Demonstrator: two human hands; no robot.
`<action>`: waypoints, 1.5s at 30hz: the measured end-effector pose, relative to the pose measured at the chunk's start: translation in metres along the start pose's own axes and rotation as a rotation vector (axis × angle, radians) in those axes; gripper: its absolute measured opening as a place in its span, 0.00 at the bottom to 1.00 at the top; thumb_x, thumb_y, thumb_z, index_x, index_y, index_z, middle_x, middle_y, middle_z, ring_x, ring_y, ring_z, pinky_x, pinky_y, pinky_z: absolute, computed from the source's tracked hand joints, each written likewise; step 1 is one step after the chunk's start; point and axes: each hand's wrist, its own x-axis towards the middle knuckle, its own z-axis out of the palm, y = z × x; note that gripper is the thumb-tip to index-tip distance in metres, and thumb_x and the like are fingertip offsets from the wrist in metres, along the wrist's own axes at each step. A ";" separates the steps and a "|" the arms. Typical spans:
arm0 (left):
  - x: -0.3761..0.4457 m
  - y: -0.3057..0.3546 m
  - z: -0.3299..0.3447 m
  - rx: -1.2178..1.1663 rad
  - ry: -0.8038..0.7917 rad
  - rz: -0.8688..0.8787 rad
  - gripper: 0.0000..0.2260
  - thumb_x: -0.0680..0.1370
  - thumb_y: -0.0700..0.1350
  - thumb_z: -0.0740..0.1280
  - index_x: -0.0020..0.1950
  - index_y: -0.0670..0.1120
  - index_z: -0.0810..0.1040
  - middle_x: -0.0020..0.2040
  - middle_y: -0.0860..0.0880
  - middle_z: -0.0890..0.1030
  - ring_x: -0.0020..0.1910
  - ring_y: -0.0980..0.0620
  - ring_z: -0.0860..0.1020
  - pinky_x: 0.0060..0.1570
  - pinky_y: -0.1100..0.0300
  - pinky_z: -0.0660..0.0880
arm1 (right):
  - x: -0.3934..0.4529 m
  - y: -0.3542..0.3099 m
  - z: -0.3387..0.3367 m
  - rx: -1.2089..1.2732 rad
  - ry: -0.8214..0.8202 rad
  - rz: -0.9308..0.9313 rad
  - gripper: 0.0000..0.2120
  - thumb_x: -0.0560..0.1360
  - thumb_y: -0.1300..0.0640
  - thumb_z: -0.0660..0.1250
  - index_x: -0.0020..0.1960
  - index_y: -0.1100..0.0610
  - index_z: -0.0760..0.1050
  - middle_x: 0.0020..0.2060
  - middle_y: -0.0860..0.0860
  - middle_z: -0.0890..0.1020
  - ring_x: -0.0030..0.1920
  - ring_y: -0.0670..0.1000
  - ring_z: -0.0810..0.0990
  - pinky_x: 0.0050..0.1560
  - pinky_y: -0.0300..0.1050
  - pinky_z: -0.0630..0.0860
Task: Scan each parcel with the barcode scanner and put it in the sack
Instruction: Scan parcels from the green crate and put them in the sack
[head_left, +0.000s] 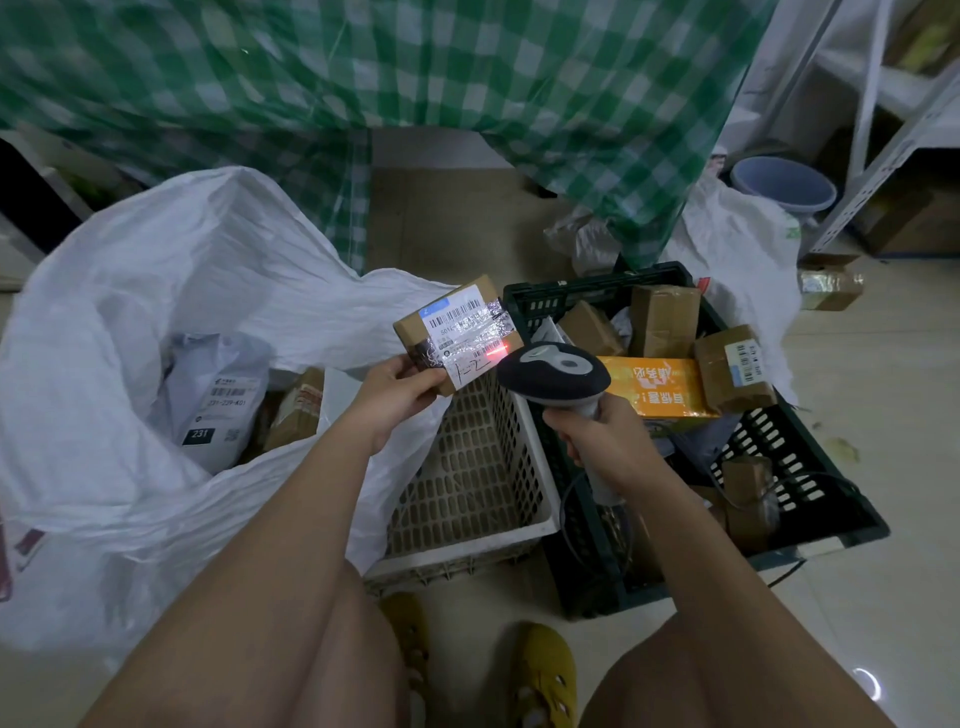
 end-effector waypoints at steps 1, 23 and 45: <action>0.000 0.000 0.000 0.002 0.001 0.000 0.16 0.77 0.39 0.68 0.65 0.42 0.75 0.56 0.48 0.82 0.55 0.53 0.81 0.54 0.63 0.77 | 0.000 0.000 0.000 -0.011 -0.003 -0.010 0.13 0.76 0.62 0.67 0.33 0.53 0.72 0.21 0.43 0.74 0.28 0.46 0.72 0.34 0.43 0.67; -0.016 0.024 -0.030 0.193 0.455 0.345 0.13 0.71 0.47 0.71 0.55 0.51 0.77 0.51 0.52 0.79 0.47 0.51 0.80 0.49 0.53 0.78 | 0.009 -0.010 0.020 0.031 0.061 -0.127 0.10 0.77 0.59 0.67 0.37 0.53 0.72 0.25 0.45 0.75 0.26 0.40 0.72 0.29 0.33 0.68; -0.014 0.013 -0.093 1.152 0.298 0.086 0.15 0.80 0.51 0.61 0.66 0.52 0.76 0.66 0.41 0.71 0.65 0.37 0.68 0.64 0.46 0.69 | 0.019 -0.009 0.030 0.046 0.074 -0.030 0.11 0.76 0.58 0.68 0.36 0.55 0.72 0.29 0.50 0.76 0.33 0.50 0.74 0.37 0.43 0.68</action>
